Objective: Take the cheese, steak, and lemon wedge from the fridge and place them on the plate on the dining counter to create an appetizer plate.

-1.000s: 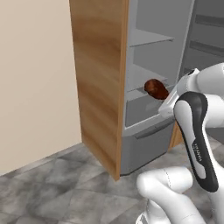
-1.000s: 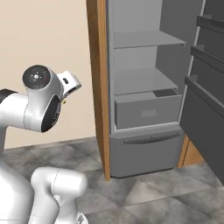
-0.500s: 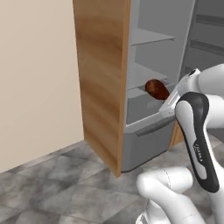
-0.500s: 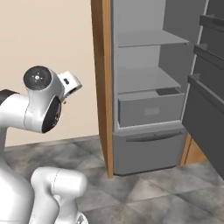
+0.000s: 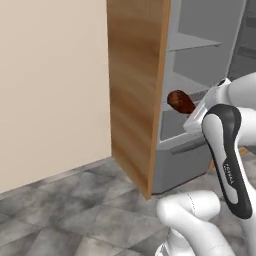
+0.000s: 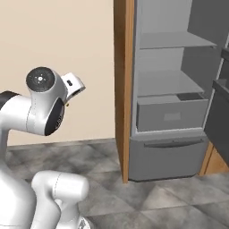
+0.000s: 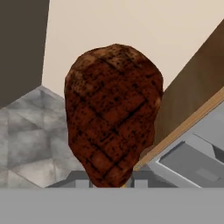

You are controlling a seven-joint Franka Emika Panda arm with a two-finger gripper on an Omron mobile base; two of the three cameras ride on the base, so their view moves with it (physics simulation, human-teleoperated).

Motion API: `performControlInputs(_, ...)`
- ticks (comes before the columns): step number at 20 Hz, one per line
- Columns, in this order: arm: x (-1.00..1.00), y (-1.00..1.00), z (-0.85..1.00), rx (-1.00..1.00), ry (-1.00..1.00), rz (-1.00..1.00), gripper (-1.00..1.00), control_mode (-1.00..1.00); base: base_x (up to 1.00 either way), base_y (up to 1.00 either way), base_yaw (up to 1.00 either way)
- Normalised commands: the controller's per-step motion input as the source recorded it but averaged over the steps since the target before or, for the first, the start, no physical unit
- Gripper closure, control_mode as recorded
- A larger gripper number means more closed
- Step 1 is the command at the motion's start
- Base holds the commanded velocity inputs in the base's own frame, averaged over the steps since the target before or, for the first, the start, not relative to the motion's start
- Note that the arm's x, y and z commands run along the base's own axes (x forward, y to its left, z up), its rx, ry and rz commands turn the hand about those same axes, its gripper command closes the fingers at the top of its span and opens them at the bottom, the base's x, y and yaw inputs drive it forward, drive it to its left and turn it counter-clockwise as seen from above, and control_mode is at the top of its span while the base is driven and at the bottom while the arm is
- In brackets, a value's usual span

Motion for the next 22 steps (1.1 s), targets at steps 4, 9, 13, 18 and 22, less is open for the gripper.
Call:
performControlInputs(4, 0.00, 0.00, 0.00, 0.00, 0.00, 0.00, 1.00, 1.00, -0.33, 1.00, 0.19)
performControlInputs(9, 0.00, 0.00, 0.00, 0.00, 0.00, 0.00, 1.00, 1.00, -0.08, 1.00, 0.03)
performControlInputs(13, 0.00, 0.00, 0.00, 0.00, 0.00, 0.00, 1.00, 1.00, -0.15, 1.00, -0.02)
performControlInputs(18, 0.00, 0.00, 0.00, 0.00, 0.00, 0.00, 1.00, 1.00, -0.71, 0.33, -0.01)
performControlInputs(22, 0.00, 0.00, 0.00, 0.00, 0.00, 0.00, 1.00, 1.00, -1.00, -0.57, 0.00)
